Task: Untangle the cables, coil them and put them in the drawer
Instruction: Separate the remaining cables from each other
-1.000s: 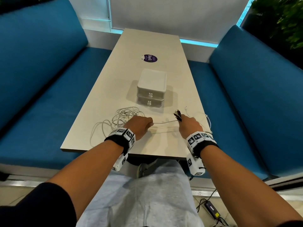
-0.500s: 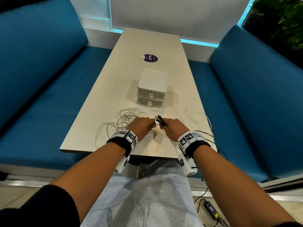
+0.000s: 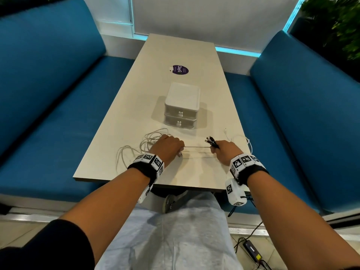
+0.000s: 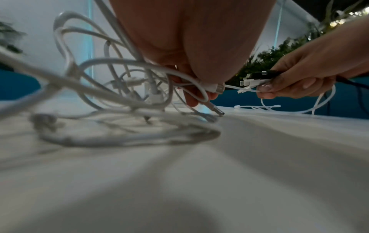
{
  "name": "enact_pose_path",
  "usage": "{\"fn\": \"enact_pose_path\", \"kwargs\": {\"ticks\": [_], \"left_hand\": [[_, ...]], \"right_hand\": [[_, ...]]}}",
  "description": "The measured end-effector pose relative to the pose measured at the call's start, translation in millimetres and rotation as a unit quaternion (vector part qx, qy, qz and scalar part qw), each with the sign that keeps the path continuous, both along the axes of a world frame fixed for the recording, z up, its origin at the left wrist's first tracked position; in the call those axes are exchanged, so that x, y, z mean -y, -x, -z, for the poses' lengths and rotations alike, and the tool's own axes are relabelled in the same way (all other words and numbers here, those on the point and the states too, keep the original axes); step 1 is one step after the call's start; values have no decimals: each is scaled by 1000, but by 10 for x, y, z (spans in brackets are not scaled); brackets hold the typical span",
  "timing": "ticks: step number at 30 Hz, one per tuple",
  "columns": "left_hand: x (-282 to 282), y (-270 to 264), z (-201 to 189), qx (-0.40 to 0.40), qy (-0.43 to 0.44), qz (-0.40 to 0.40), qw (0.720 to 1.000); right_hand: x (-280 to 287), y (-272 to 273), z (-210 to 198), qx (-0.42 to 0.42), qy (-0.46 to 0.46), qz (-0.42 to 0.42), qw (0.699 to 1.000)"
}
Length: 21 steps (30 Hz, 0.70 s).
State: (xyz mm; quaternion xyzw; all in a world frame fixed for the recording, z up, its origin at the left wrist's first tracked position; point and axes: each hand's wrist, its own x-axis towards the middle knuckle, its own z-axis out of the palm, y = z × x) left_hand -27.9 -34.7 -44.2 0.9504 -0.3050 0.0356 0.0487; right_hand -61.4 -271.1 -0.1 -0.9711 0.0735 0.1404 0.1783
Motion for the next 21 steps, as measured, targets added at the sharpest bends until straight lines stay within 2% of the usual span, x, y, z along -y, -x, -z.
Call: {"fn": "enact_pose_path", "kwargs": {"ticks": [4, 9, 16, 21], "left_hand": [[-93, 43, -85, 47, -96, -2, 994], [-10, 75, -207, 33, -126, -18, 991], [102, 113, -302, 8, -119, -42, 992], [138, 141, -317, -9, -100, -88, 991]], "right_hand": [[175, 15, 57, -3, 48, 42, 998], [75, 76, 146, 40, 114, 58, 991], [-425, 121, 95, 118, 53, 26, 991], [-538, 124, 51, 116, -23, 42, 992]]}}
